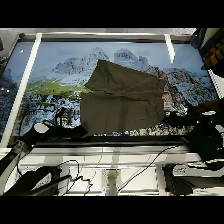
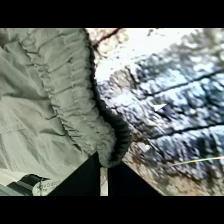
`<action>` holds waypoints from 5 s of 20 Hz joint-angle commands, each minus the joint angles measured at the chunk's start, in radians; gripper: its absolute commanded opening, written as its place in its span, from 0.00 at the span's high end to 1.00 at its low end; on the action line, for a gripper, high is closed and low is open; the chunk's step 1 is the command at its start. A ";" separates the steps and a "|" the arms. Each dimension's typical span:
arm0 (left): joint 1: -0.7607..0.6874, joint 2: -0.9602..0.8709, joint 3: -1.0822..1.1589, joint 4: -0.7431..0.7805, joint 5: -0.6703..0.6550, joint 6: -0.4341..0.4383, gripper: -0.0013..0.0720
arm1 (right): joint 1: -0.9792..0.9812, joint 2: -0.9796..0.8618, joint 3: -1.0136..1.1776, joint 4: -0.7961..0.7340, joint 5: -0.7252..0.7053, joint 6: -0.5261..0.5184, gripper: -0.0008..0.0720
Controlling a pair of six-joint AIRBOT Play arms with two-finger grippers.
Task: Fold the clothes and pants, and hang the long-sleeved shirts on hangers.
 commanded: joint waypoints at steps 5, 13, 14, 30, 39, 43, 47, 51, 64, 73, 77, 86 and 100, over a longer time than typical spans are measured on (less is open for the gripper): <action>-0.076 0.003 0.027 -0.013 0.214 0.007 0.97 | 0.000 0.056 0.069 0.055 0.220 0.000 0.96; -0.076 0.176 0.330 0.143 0.213 0.098 0.97 | 0.000 0.455 0.071 0.244 0.247 0.007 0.96; -0.076 0.220 0.381 0.180 0.239 0.098 0.97 | 0.000 0.524 0.071 0.327 0.246 0.009 0.96; -0.076 0.796 0.699 0.285 0.702 0.098 0.98 | 0.002 0.969 0.868 0.556 0.034 0.303 0.96; -0.105 0.309 0.712 0.267 0.494 0.048 0.98 | 0.005 0.929 0.437 0.436 -0.013 0.378 0.96; -0.190 0.049 0.712 0.266 0.668 0.085 0.98 | 0.174 0.762 0.155 0.414 -0.322 0.355 0.96; -0.233 -0.095 0.712 0.266 0.872 0.086 0.98 | 0.448 0.477 0.159 0.404 -0.612 0.283 0.96; -0.226 -0.112 0.712 0.265 0.912 0.085 0.98 | 0.549 0.280 0.245 0.375 -0.693 0.281 0.96; -0.208 -0.056 0.707 0.288 -0.417 -0.147 0.98 | 0.334 0.254 0.407 -0.344 -0.086 0.455 0.96; -0.276 -0.123 0.585 0.277 -0.513 -0.248 0.97 | 0.337 0.232 0.407 -0.567 0.010 0.455 0.96; -0.337 -0.182 0.576 0.165 -0.513 -0.248 0.97 | 0.337 0.222 0.407 -0.593 -0.032 0.455 0.96; -0.500 -0.286 0.576 0.009 -0.523 -0.248 0.04 | 0.337 0.218 0.407 -0.597 -0.118 0.454 0.42; -0.096 -0.204 0.577 0.017 -0.455 -0.167 0.04 | 0.241 0.171 0.417 -0.589 -0.148 0.455 0.42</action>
